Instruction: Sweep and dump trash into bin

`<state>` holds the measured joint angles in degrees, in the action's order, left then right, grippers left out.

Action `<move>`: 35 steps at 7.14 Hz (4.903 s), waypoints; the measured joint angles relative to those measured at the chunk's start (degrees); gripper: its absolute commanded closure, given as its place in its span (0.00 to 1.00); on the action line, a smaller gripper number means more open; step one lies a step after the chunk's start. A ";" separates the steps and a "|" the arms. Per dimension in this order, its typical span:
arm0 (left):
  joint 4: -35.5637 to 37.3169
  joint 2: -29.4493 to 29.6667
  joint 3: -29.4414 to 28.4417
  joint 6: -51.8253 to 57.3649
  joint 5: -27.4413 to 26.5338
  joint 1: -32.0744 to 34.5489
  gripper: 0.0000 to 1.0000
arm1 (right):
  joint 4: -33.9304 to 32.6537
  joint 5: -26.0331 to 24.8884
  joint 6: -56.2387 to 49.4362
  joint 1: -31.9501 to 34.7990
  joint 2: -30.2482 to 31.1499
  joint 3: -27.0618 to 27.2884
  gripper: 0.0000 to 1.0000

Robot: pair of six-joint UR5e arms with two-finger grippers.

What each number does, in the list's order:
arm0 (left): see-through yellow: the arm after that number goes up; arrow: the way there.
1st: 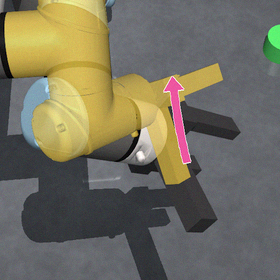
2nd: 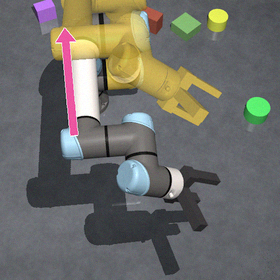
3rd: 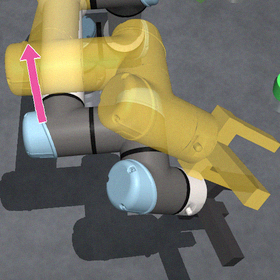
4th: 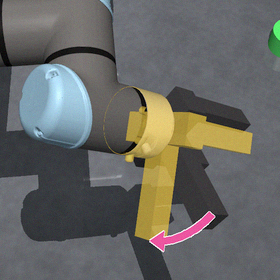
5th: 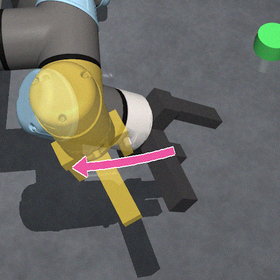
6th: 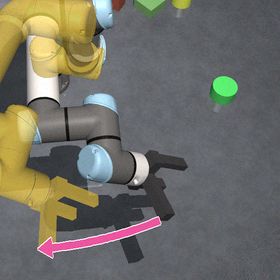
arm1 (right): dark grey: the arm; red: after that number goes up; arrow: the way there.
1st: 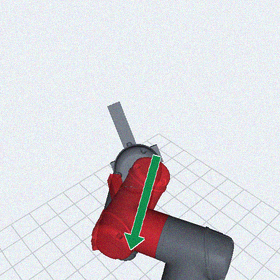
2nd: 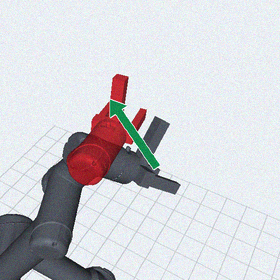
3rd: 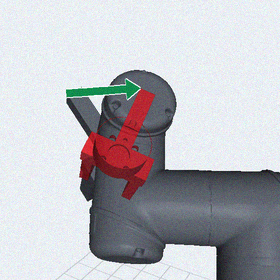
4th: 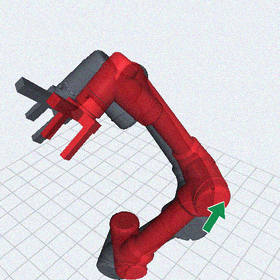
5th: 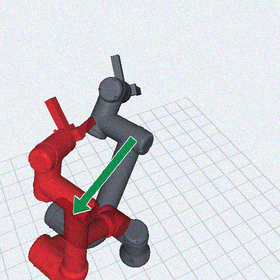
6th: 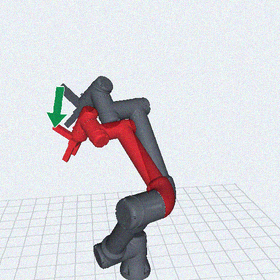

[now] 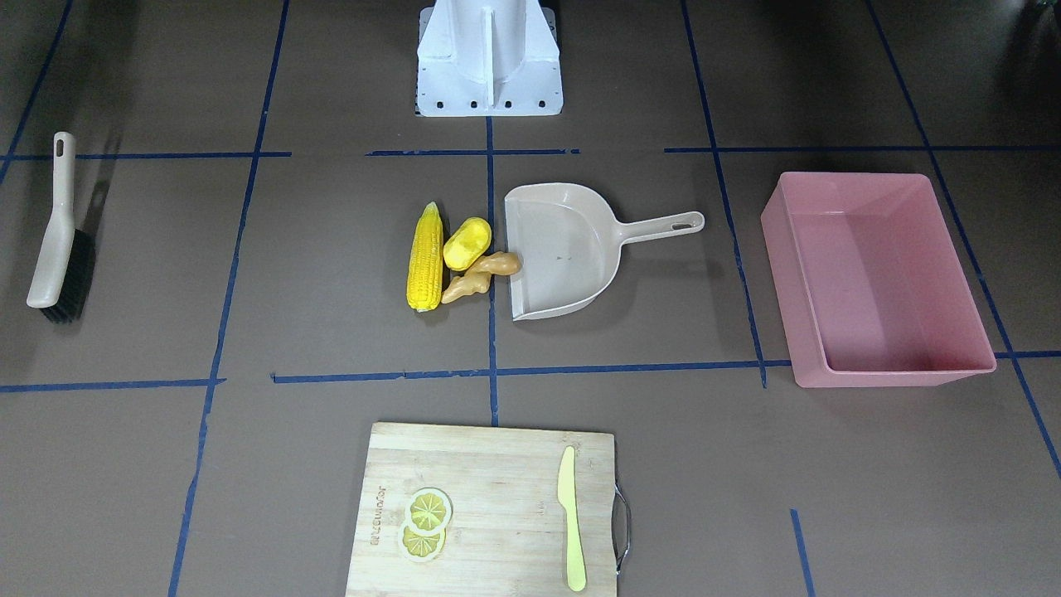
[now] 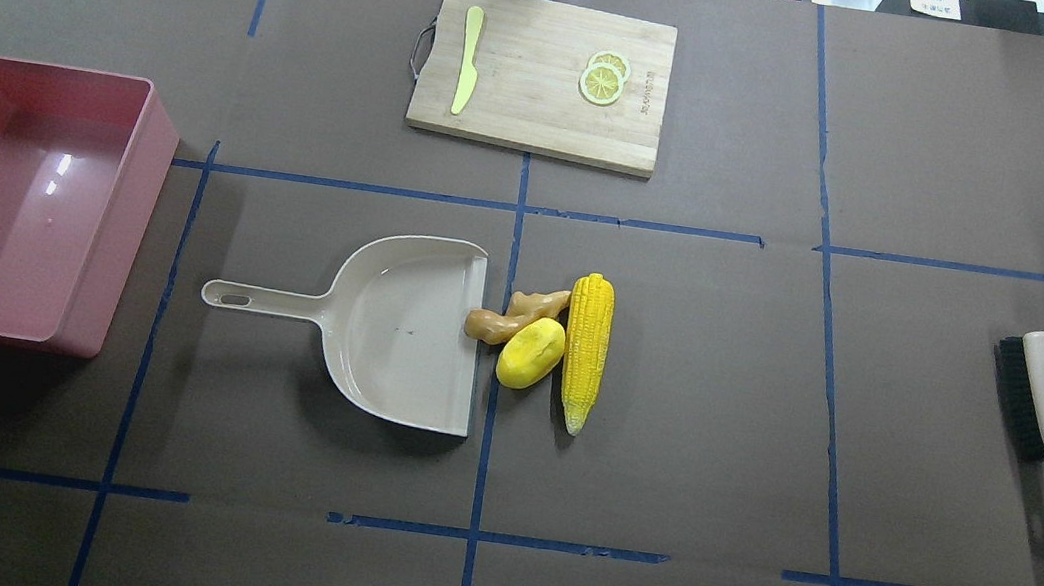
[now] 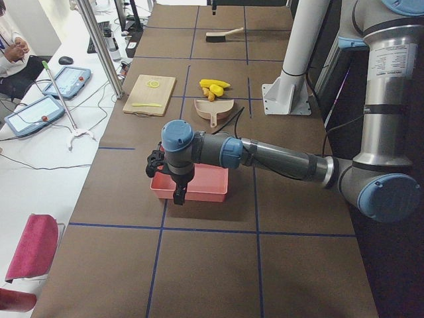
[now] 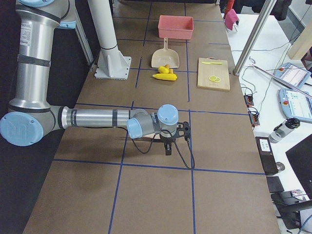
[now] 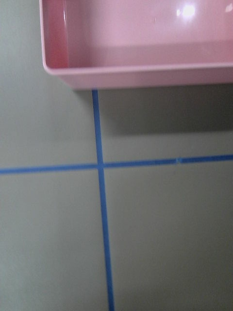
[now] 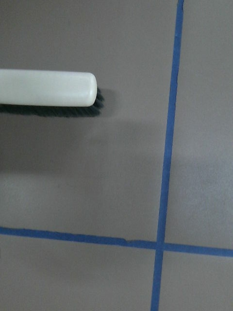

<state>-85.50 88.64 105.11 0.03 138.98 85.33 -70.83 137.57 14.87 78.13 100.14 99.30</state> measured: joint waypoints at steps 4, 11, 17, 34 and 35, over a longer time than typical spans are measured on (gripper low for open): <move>-0.17 8.43 9.10 0.22 -0.19 -18.67 0.00 | 17.17 -0.86 20.10 -10.76 7.19 5.07 0.00; 0.00 20.71 10.07 3.70 -8.59 -37.60 0.00 | 19.93 -11.75 27.35 -26.46 17.84 11.35 0.06; -0.19 22.34 9.86 4.16 -17.55 -42.56 0.00 | 20.24 -16.02 27.46 -31.66 17.26 9.42 0.97; -5.51 24.66 -1.28 25.20 -20.18 -48.91 0.29 | 5.32 -19.42 43.12 -43.91 -6.54 19.42 0.98; -5.51 24.57 -1.51 25.37 -20.16 -49.08 0.43 | 4.37 -20.28 44.57 -45.39 -7.72 19.51 0.98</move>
<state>-91.00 113.21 103.60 25.40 118.82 36.25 -66.46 117.29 59.44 32.74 92.41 118.81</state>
